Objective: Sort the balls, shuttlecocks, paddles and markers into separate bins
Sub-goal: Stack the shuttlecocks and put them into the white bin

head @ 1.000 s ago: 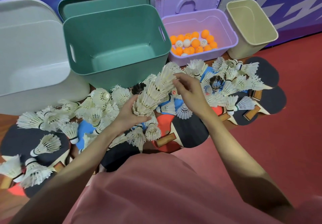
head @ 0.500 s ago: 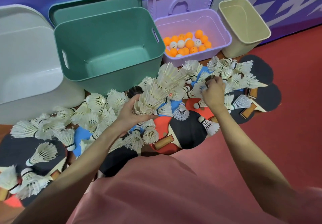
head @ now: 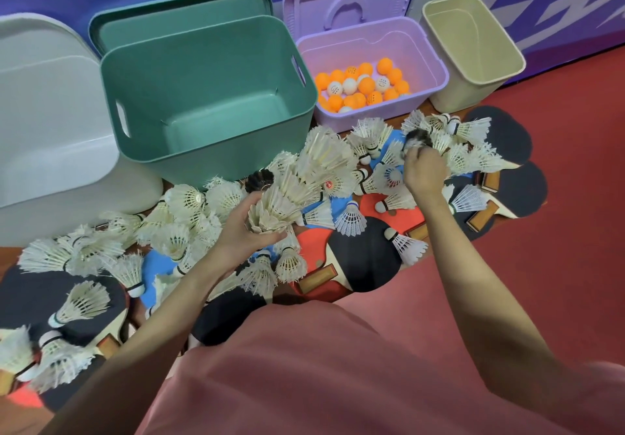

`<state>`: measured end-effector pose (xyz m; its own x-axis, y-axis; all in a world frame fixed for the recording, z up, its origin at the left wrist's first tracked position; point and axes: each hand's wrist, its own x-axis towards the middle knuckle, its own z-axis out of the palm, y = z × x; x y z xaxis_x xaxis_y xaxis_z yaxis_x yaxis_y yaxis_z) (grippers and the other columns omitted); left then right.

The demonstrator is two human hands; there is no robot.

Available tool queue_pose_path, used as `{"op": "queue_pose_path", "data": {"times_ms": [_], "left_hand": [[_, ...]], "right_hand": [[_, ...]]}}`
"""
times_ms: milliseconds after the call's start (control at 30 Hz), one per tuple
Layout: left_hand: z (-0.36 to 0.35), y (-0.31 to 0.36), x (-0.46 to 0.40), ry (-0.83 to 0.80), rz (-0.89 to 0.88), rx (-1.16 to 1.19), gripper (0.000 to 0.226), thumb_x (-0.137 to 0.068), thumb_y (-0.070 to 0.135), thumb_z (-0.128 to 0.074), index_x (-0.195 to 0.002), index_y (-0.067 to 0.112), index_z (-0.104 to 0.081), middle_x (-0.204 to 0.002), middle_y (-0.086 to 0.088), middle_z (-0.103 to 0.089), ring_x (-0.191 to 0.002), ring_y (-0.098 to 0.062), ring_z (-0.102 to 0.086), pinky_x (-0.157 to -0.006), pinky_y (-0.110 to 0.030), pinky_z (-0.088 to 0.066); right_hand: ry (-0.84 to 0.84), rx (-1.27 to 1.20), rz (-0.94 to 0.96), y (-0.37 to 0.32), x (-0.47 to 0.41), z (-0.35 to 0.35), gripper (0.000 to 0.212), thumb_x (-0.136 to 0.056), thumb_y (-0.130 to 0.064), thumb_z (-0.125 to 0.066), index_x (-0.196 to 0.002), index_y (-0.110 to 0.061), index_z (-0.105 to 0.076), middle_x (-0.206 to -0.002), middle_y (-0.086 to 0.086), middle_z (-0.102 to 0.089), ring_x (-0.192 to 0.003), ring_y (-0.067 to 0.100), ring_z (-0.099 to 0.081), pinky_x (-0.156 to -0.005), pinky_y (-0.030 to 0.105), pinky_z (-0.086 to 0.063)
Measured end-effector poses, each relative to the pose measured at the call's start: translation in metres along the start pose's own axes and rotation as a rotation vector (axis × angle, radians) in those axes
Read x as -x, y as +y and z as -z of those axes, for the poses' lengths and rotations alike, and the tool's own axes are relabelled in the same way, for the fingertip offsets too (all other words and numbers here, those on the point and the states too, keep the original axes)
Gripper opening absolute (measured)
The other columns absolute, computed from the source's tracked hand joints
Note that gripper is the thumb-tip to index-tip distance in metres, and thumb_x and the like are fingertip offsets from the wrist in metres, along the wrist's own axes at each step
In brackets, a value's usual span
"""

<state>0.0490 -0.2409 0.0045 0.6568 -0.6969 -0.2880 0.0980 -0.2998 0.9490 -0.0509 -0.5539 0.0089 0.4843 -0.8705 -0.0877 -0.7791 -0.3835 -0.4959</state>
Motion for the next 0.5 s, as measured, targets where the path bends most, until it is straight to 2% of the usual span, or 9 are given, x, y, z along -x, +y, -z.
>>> {"op": "queue_pose_path", "data": {"times_ms": [33,67,100,167,233,333,400,500], "left_hand": [[0.002,-0.002,0.002,0.003,0.002,0.007,0.061,-0.068,-0.004,-0.080,-0.120,0.017,-0.056,-0.115,-0.006,-0.065,-0.107,-0.018,-0.063,-0.090,-0.028,-0.049],[0.003,-0.003,0.005,0.006,0.005,0.020,0.061,-0.067,-0.006,-0.080,-0.119,0.018,-0.056,-0.114,-0.008,-0.066,-0.106,-0.019,-0.063,-0.090,-0.029,-0.049],[0.005,-0.005,0.008,0.009,0.006,0.023,0.061,-0.067,-0.007,-0.080,-0.117,0.020,-0.057,-0.114,-0.008,-0.066,-0.105,-0.018,-0.063,-0.089,-0.028,-0.049],[0.008,-0.007,0.013,0.021,0.001,0.014,0.064,-0.064,-0.002,-0.083,-0.114,0.028,-0.057,-0.114,-0.006,-0.065,-0.105,-0.015,-0.063,-0.089,-0.025,-0.049],[0.012,-0.008,0.018,0.039,-0.005,-0.005,0.063,-0.060,0.011,-0.083,-0.113,0.033,-0.056,-0.116,-0.004,-0.064,-0.106,-0.012,-0.062,-0.090,-0.022,-0.048],[0.018,-0.007,0.024,0.067,-0.011,-0.068,0.063,-0.059,0.015,-0.080,-0.112,0.035,-0.054,-0.112,0.014,-0.064,-0.102,0.003,-0.059,-0.087,-0.012,-0.044],[0.023,-0.009,0.027,0.077,-0.028,-0.112,0.062,-0.059,0.015,-0.080,-0.113,0.031,-0.054,-0.109,0.021,-0.063,-0.099,0.010,-0.057,-0.084,-0.007,-0.041],[0.029,-0.016,0.029,0.080,-0.040,-0.144,0.068,-0.063,0.005,-0.086,-0.122,0.016,-0.054,-0.120,-0.002,-0.061,-0.105,0.001,-0.057,-0.088,-0.009,-0.042]], "right_hand": [[0.018,-0.183,0.051,-0.008,0.009,0.003,0.037,-0.088,-0.026,-0.031,-0.056,-0.010,-0.039,-0.055,0.008,-0.042,-0.054,0.020,-0.044,-0.057,0.032,-0.028],[0.008,-0.342,0.091,-0.018,0.019,0.008,0.036,-0.089,-0.023,-0.033,-0.055,-0.012,-0.036,-0.051,0.003,-0.035,-0.048,0.013,-0.034,-0.053,0.030,-0.024],[-0.017,-0.470,0.108,-0.027,0.028,0.011,0.033,-0.090,-0.017,-0.036,-0.058,-0.011,-0.043,-0.051,0.002,-0.039,-0.048,0.012,-0.035,-0.051,0.029,-0.025],[-0.127,-0.674,0.084,-0.043,0.045,0.017,0.026,-0.091,-0.001,-0.038,-0.076,-0.006,-0.058,-0.065,0.007,-0.056,-0.056,0.016,-0.051,-0.050,0.025,-0.037],[-0.241,-0.821,0.051,-0.058,0.062,0.023,0.031,-0.087,0.012,-0.034,-0.085,-0.002,-0.061,-0.074,0.010,-0.061,-0.057,0.014,-0.057,-0.049,0.019,-0.039],[-0.341,-0.874,0.063,-0.071,0.078,0.032,0.032,-0.084,0.017,-0.032,-0.094,0.008,-0.062,-0.076,0.011,-0.060,-0.051,0.006,-0.054,-0.050,0.016,-0.039],[-0.389,-0.869,0.092,-0.078,0.084,0.035,0.032,-0.083,0.017,-0.033,-0.094,0.007,-0.062,-0.073,0.009,-0.061,-0.051,0.006,-0.053,-0.050,0.016,-0.038],[-0.476,-0.807,0.176,-0.086,0.091,0.037,0.035,-0.083,0.018,-0.034,-0.083,-0.004,-0.062,-0.063,-0.004,-0.063,-0.049,0.002,-0.050,-0.046,0.014,-0.033]]}}
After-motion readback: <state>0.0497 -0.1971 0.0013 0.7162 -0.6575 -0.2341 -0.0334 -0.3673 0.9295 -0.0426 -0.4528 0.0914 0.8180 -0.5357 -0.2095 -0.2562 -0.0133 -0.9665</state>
